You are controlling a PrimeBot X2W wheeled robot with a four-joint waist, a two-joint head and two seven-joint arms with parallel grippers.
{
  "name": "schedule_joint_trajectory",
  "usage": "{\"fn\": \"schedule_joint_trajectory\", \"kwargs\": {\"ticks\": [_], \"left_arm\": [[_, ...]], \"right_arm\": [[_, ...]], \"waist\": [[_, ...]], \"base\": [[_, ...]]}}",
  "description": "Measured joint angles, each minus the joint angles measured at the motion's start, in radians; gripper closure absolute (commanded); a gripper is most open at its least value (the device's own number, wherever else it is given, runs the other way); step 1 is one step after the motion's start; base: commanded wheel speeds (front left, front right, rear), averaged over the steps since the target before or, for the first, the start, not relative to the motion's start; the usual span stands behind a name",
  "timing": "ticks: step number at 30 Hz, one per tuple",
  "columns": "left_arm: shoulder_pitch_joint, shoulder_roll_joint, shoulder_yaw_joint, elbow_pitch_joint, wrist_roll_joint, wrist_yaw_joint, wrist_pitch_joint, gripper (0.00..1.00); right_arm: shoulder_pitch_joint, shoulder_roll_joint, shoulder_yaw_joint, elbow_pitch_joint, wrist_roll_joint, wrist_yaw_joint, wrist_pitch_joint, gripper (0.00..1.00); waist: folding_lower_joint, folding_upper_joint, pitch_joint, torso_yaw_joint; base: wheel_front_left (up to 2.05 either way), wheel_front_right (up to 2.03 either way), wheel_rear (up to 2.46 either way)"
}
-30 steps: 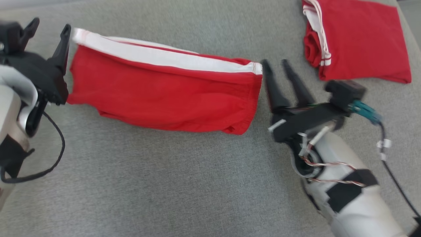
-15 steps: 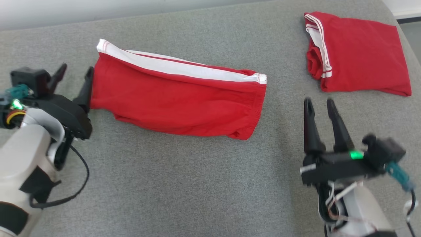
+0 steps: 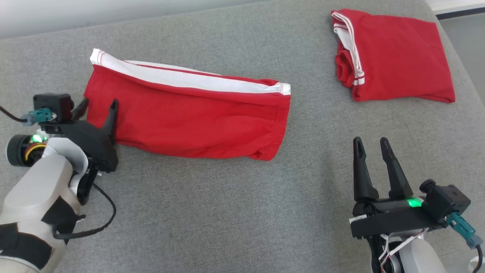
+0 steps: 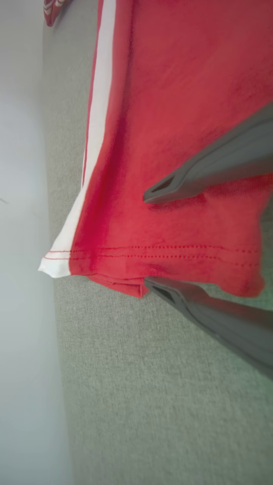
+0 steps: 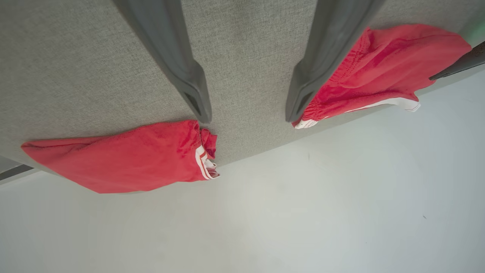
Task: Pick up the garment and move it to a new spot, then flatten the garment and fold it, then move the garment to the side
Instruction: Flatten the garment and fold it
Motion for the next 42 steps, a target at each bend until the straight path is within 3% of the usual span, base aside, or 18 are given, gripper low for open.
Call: {"fn": "schedule_joint_trajectory", "kwargs": {"ticks": [7,8,9,10,11,12,13,25,41,42], "left_arm": [[0.009,-0.012,-0.006,0.031,-0.044,0.000,0.013,0.00],[0.012,-0.014,-0.003,0.030,-0.055,0.000,0.010,0.09],[0.016,-0.016,-0.001,0.031,-0.066,0.000,0.010,0.27],[0.020,-0.015,-0.005,0.036,-0.072,0.000,0.010,0.33],[0.022,-0.014,-0.008,0.042,-0.072,0.000,0.007,0.29],[0.023,-0.013,-0.009,0.047,-0.073,0.000,0.002,0.05],[0.024,-0.013,-0.013,0.060,-0.073,0.000,-0.008,0.00],[-0.011,-0.002,-0.045,0.129,-0.066,0.000,-0.022,0.00],[-0.072,0.029,-0.037,0.172,-0.109,0.001,0.072,0.00],[-0.073,0.029,-0.036,0.165,-0.115,0.001,0.075,0.13]], "right_arm": [[0.014,0.001,0.005,-0.009,-0.001,0.000,0.010,0.00],[0.014,0.001,0.008,-0.010,-0.001,0.000,0.010,0.00],[0.014,0.001,0.009,-0.011,-0.001,0.000,0.012,0.00],[0.014,0.001,0.012,-0.011,-0.001,0.000,0.015,0.00],[0.014,0.001,0.014,-0.010,-0.001,0.000,0.018,0.00],[0.014,0.001,0.017,-0.008,-0.004,0.000,0.019,0.00],[0.014,0.001,0.019,-0.007,-0.007,0.000,0.023,0.00],[0.033,0.001,0.026,-0.001,-0.023,0.000,0.041,0.00],[0.016,0.001,0.028,-0.016,-0.028,0.000,0.044,0.00],[0.015,0.001,0.028,-0.016,-0.028,0.000,0.043,0.00]], "waist": [[0.0000,0.0000,-0.018,-0.009],[0.0000,0.0000,-0.021,-0.010],[0.0000,0.0000,-0.023,-0.012],[0.0000,0.0000,-0.025,-0.014],[0.0000,0.0000,-0.027,-0.016],[0.0000,0.0000,-0.030,-0.018],[0.0000,0.0000,-0.036,-0.022],[0.0000,0.0000,-0.046,-0.056],[0.0000,0.0000,0.020,-0.098],[0.0000,0.0000,0.022,-0.098]], "base": [[0.00,0.00,0.00],[0.00,0.00,0.00],[0.00,0.00,0.00],[0.00,0.00,0.00],[0.00,0.00,0.00],[0.00,0.00,0.00],[0.00,0.00,0.00],[0.00,0.00,0.00],[0.00,0.00,0.00],[0.00,0.00,0.00]]}}
